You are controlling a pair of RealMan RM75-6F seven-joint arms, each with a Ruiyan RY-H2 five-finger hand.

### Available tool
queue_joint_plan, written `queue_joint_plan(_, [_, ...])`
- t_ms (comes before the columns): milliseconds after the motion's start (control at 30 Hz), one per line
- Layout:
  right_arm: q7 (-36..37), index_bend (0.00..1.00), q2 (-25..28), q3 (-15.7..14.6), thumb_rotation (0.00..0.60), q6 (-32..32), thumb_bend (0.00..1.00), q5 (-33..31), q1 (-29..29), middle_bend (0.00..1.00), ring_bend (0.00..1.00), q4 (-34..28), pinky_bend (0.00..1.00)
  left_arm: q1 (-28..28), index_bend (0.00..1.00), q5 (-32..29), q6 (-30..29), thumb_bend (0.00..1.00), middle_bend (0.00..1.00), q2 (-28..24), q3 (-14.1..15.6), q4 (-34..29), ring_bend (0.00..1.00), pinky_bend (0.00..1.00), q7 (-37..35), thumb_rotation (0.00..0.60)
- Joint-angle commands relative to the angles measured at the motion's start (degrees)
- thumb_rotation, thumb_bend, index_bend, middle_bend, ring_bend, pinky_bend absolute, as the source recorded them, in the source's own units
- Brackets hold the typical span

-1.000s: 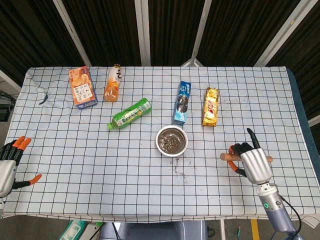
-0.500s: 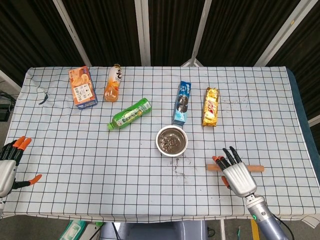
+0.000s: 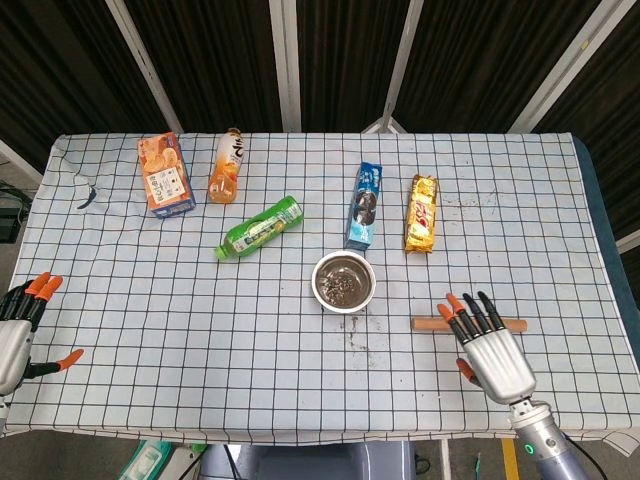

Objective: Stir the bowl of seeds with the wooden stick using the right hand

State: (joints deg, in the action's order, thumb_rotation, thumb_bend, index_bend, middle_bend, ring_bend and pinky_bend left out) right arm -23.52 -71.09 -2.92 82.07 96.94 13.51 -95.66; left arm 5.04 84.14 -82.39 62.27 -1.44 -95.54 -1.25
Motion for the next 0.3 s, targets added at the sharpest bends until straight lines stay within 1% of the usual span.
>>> queue_joint_plan(33, [7.7,0.0,3.48,2.09,0.6,4.29,0.3,-3.02,-2.47,0.06,0.0,0.16,0.0,0.17,0.0,0.56,0.25,0.02,0.0,-0.13,0.25,0.29,0.0,0.0,-0.24,0.6])
queue_joint_plan(133, [16.11,0.0,4.8,3.58,0.6,7.61,0.3,-4.75,-4.06,0.01,0.0,1.63,0.0,0.2,0.0,1.08,0.07,0.02,0.0,-0.01,0.38,0.76,0.0,0.0,0.01,0.6])
queue_joint_plan(300, [20.61,0.0,5.15,5.03,0.6,8.17,0.29,-8.07,-5.26,0.0,0.0,4.63,0.0,0.14,0.0,0.82,-0.13,0.02,0.0,0.17,0.23,1.01,0.0,0.0,0.54,0.6])
